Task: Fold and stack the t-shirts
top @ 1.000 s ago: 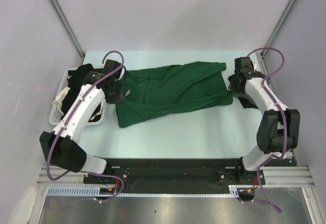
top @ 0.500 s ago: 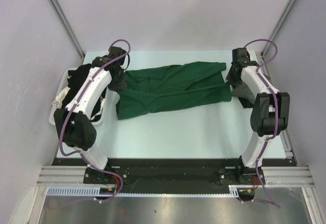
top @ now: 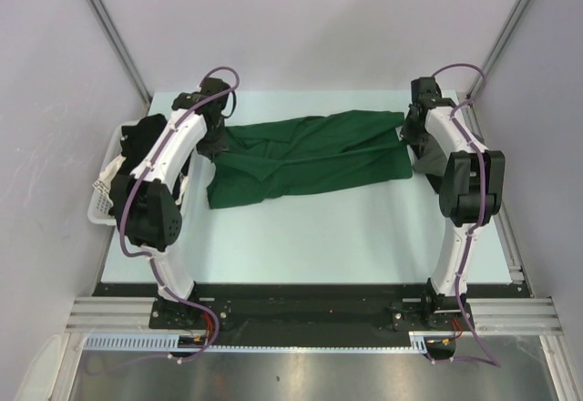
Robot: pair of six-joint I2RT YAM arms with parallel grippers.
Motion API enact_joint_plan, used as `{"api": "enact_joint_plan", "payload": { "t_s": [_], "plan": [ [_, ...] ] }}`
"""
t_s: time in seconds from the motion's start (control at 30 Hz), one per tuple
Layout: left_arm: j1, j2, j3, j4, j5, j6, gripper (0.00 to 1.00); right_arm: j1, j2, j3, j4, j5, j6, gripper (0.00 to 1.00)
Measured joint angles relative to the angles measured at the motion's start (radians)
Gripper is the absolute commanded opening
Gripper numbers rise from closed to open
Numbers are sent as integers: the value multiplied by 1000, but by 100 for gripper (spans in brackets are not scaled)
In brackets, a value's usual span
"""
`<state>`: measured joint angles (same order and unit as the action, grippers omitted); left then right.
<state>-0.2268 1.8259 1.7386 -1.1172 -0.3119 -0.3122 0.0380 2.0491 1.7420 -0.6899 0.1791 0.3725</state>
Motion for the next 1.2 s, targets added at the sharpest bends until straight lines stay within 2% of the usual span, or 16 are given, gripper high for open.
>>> {"api": "enact_joint_plan", "payload": {
  "t_s": [0.13,0.17,0.2,0.27,0.43,0.9,1.1,1.2],
  "plan": [
    [10,15,8,1,0,0,1,-2,41,37,-32,-8,-1,18],
    [11,18,10,0,0,0,6,-2,56,55,-47,-8,-2,21],
    [13,23,14,0,0,1,18,-2,69,71,-54,-8,-3,23],
    [15,30,20,1,0,8,23,-2,84,88,-60,-7,-7,29],
    [16,44,24,0,-7,16,33,-3,86,103,-74,2,-11,31],
    [19,40,11,9,-11,23,35,55,46,114,-92,12,-8,32],
    [21,-84,-164,35,59,0,35,183,38,163,-84,-54,-6,33],
    [21,-166,-256,49,102,-13,35,262,75,266,-94,-103,4,33]
  ]
}}
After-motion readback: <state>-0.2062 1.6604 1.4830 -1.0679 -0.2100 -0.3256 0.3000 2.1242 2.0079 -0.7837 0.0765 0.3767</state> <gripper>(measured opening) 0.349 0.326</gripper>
